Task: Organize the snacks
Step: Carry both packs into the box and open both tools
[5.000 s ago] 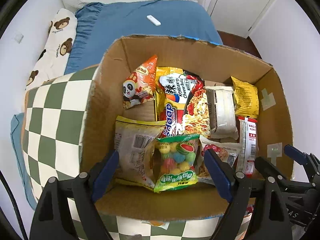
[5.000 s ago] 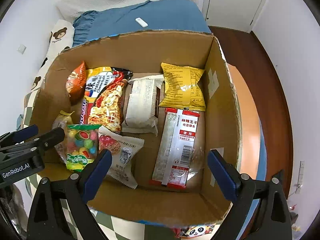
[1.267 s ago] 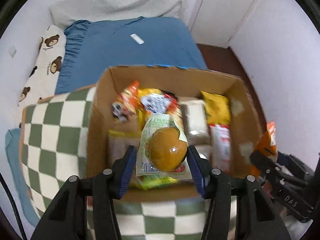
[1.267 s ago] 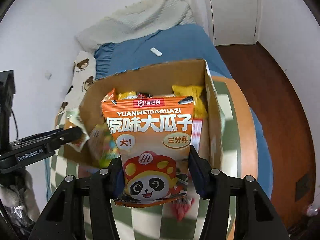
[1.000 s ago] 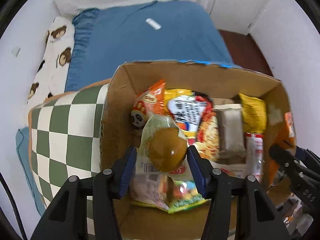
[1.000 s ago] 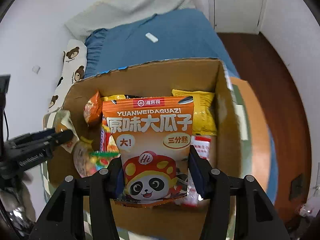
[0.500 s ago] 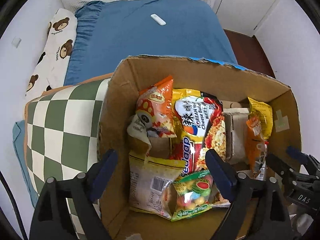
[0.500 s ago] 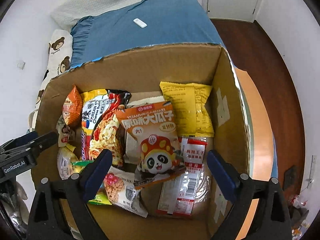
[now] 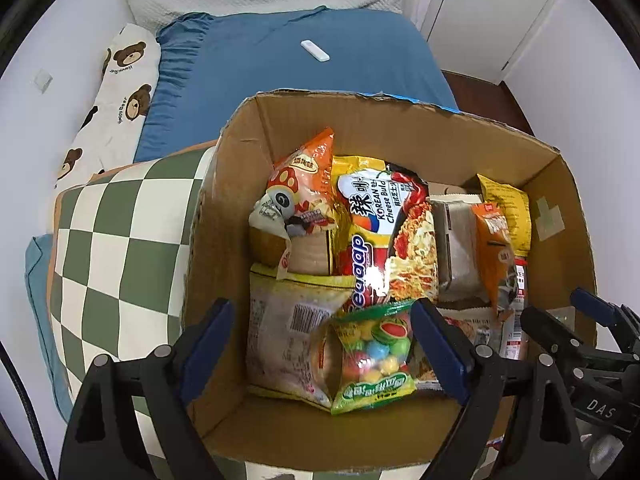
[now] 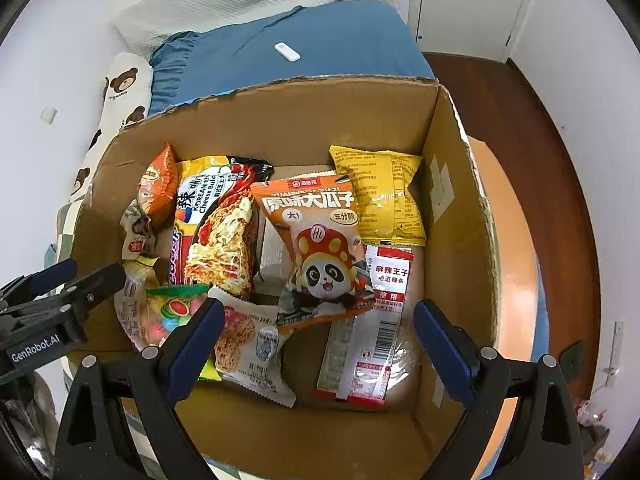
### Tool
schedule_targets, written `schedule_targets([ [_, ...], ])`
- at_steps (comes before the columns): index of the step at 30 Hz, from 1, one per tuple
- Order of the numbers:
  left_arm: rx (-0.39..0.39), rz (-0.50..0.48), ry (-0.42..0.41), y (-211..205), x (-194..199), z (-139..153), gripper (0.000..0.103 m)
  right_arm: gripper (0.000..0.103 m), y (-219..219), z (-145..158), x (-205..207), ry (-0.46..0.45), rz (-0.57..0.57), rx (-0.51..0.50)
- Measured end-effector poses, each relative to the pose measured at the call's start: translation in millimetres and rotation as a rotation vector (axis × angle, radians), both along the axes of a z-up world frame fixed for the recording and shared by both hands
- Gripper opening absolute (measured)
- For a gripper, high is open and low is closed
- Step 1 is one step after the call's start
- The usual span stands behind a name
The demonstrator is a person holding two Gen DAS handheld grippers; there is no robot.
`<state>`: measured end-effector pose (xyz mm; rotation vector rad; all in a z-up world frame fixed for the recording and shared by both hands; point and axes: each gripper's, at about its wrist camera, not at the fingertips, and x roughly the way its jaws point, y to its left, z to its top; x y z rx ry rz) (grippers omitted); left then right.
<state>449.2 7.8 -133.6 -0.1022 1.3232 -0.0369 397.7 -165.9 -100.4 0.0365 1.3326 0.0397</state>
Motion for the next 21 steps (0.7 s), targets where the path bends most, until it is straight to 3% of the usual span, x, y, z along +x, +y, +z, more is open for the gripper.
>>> schedule_targets([
  [8,-0.001,-0.002,-0.066,-5.2,-22.1,20.4,0.09,0.098,-1.7,25.7,-22.8,-0.077,0.002,-0.031],
  [21,-0.017,0.003,-0.264,-6.5,-91.8,84.1,0.09,0.098,-3.7,88.8,-88.7,-0.259,0.028,-0.074],
])
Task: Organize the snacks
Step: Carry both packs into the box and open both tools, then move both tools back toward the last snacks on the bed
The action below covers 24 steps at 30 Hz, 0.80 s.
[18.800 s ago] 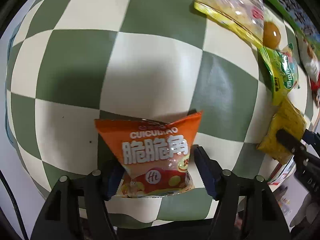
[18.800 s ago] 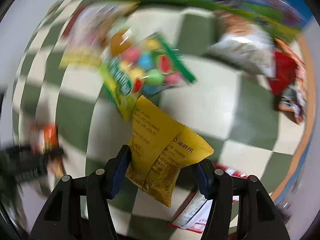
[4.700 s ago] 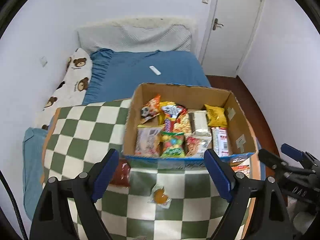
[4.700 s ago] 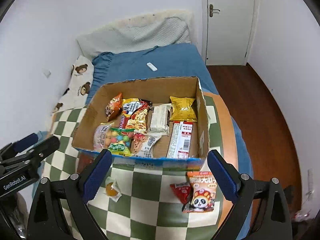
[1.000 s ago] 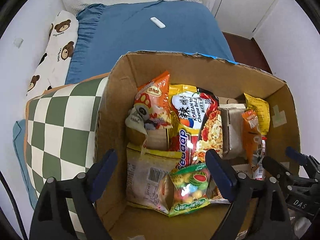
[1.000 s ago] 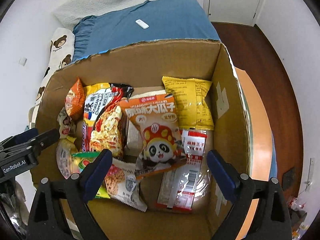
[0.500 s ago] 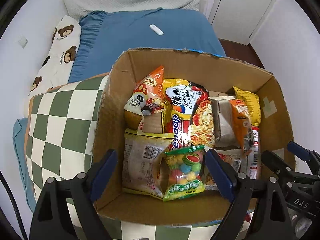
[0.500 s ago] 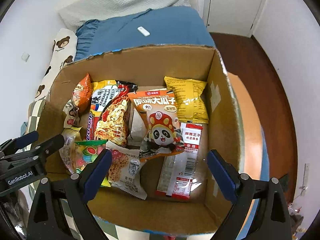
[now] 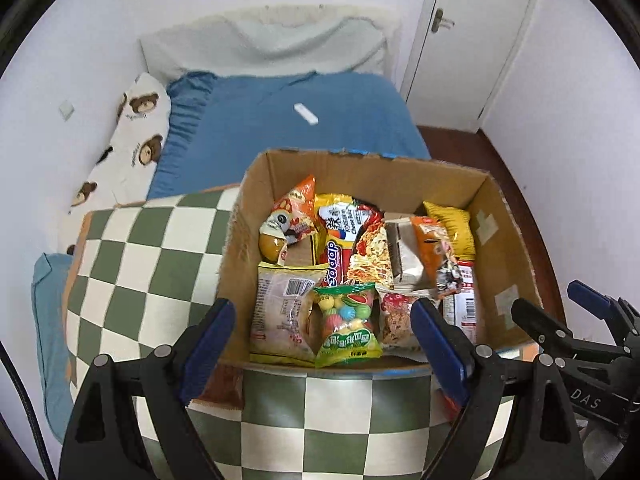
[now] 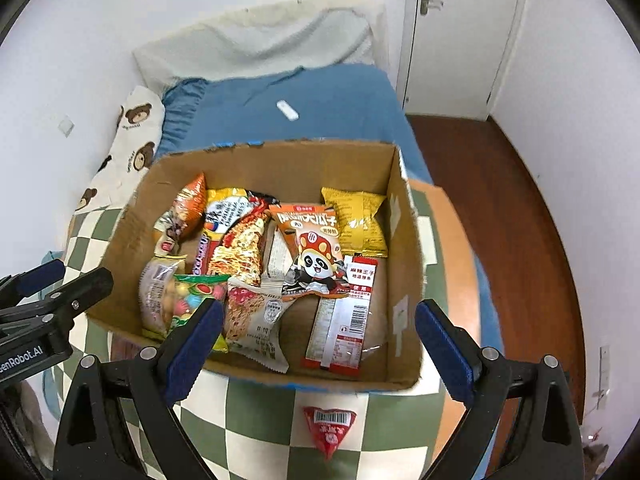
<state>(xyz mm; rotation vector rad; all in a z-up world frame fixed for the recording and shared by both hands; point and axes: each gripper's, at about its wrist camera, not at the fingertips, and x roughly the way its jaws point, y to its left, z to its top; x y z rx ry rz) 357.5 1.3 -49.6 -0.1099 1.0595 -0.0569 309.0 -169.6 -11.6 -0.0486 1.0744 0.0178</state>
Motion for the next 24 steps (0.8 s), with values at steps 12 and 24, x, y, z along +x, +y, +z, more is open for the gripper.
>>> schedule_targets([
  [12,0.012,0.006,-0.129,-0.8,-62.0,42.8,0.09,0.099,-1.9,44.0,-65.5,-0.129,-0.011,-0.004],
  [24,0.042,0.053,-0.054,13.1,-82.2,3.8,0.09,0.1,-17.4,31.1,-92.6,-0.074,-0.047,0.057],
])
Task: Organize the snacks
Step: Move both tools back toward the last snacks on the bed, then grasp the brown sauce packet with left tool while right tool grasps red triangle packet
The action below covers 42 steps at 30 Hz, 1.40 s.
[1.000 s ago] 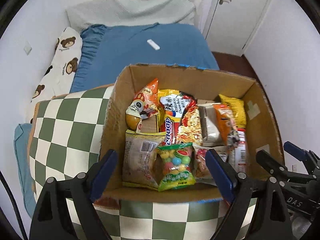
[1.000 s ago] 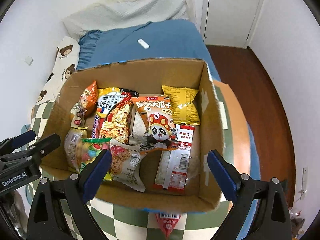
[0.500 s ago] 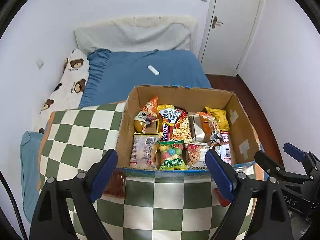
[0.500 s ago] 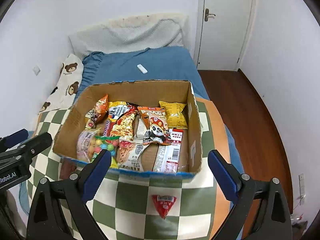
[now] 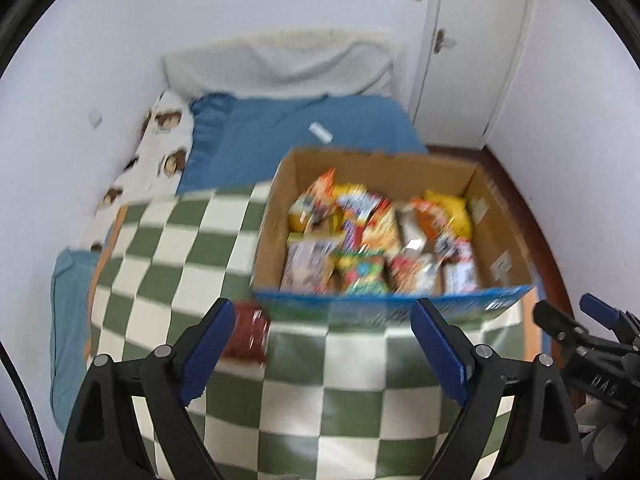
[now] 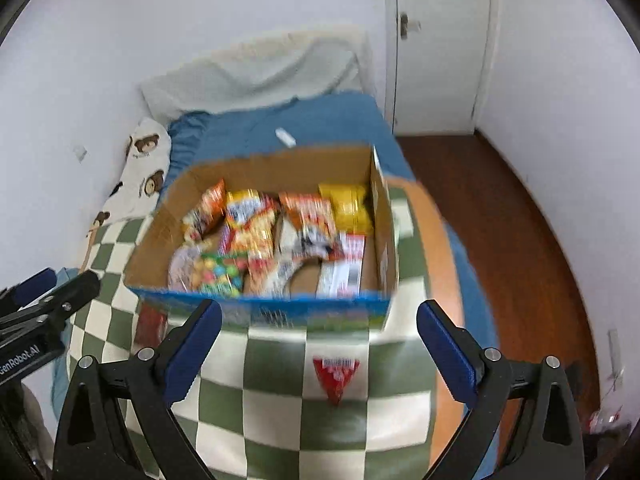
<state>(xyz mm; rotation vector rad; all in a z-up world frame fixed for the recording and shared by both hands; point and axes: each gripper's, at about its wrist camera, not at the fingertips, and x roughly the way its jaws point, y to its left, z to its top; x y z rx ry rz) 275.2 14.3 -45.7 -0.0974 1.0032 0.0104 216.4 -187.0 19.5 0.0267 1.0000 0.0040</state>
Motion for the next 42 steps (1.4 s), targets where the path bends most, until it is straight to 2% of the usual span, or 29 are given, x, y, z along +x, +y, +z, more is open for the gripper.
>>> schedule_targets([
  [6,0.023,0.09,0.175,31.6,-5.7,-78.1,0.09,0.1,-21.2,-83.4,8.0,0.195,-0.052,0.035],
  [11,0.03,0.158,0.267,55.5,-9.9,-121.0,0.09,0.098,-23.8,-142.3,15.9,0.291,-0.053,0.063],
  [13,0.036,0.168,0.291,63.0,-7.2,-132.8,0.09,0.089,-21.7,-160.0,18.7,0.303,-0.044,0.071],
  [15,0.036,0.174,0.302,68.9,-3.2,-140.0,0.09,0.07,-17.6,-173.4,20.2,0.303,-0.032,0.057],
  [17,0.031,0.173,0.325,75.3,6.3,-150.2,0.09,0.063,-13.3,-186.4,20.7,0.308,-0.019,0.03],
  [18,0.03,0.171,0.334,78.0,11.0,-154.8,0.09,0.056,-12.7,-189.7,20.7,0.306,-0.016,0.035],
  [22,0.049,0.123,0.373,79.9,35.4,-175.6,0.09,0.055,-6.7,-196.0,15.4,0.274,0.003,0.019],
  [27,0.08,0.043,0.417,71.3,60.7,-200.8,0.089,0.054,-0.8,-197.3,14.1,0.279,0.016,0.016],
  [29,0.059,0.023,0.421,69.0,61.5,-207.3,0.076,0.054,2.4,-197.3,13.2,0.285,0.025,0.017],
  [30,0.045,0.019,0.422,68.7,59.5,-209.8,0.063,0.054,0.7,-195.0,13.2,0.289,0.029,0.02],
  [31,0.039,0.018,0.422,68.6,57.6,-211.1,0.055,0.054,2.4,-195.4,12.9,0.294,0.032,0.023],
  [33,0.04,0.015,0.417,67.4,49.6,-209.4,0.052,0.054,6.1,-196.3,12.0,0.301,0.04,0.027],
  [37,0.012,0.014,0.44,55.4,14.2,-209.2,0.051,0.054,14.0,-199.5,2.2,0.322,0.064,0.043],
  [42,-0.015,-0.036,0.525,14.2,-60.7,-215.0,0.051,0.054,30.5,-201.8,-25.6,0.37,0.12,0.059],
])
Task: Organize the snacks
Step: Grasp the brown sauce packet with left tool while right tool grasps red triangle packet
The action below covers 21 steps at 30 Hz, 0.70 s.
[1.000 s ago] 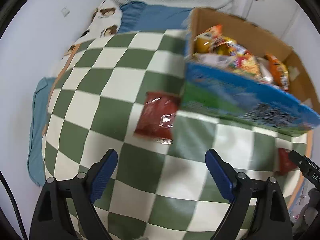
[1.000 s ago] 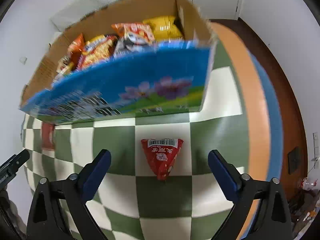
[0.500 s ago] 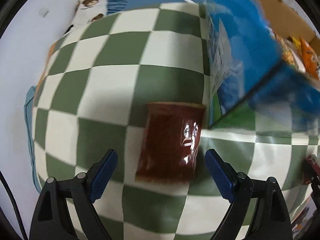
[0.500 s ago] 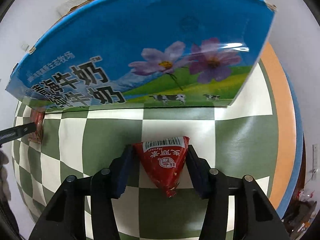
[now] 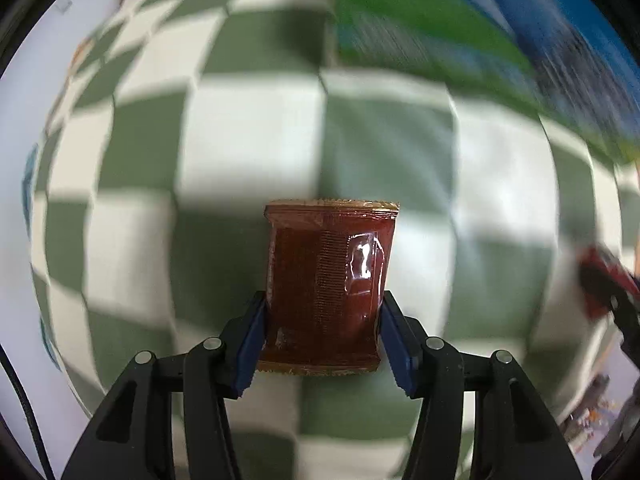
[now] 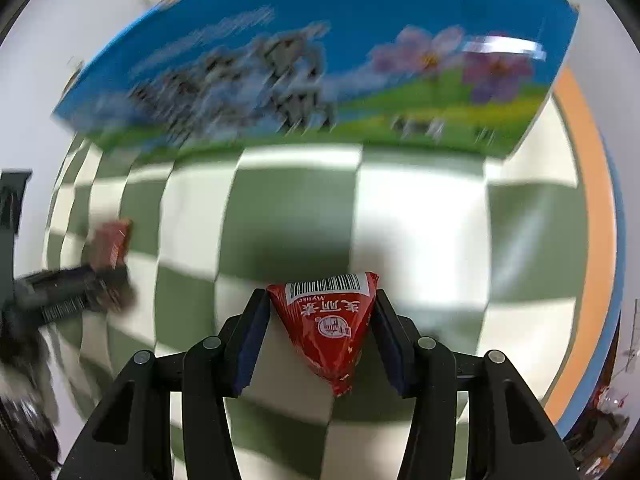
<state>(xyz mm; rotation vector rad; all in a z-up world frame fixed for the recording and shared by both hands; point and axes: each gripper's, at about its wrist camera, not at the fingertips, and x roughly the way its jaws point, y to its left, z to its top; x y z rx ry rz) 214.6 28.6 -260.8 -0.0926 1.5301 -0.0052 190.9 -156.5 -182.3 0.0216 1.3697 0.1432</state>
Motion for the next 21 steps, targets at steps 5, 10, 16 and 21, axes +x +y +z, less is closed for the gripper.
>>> schedule_targets([
  [5,-0.034,0.002,0.052,-27.6,-44.3,-8.4,0.051,0.054,12.5,-7.9,-43.5,0.061,0.063,0.007],
  [10,-0.025,0.022,0.059,-36.1,-48.2,-17.7,0.054,0.054,16.8,-17.7,-60.9,0.098,0.092,-0.01],
  [16,0.0,0.005,0.062,-45.4,-45.9,-22.6,0.06,0.054,24.4,-23.4,-67.8,0.1,0.107,-0.045],
  [21,-0.009,0.014,0.071,-39.8,-40.5,-28.5,0.063,0.054,31.4,-31.4,-68.8,0.102,0.099,-0.053],
])
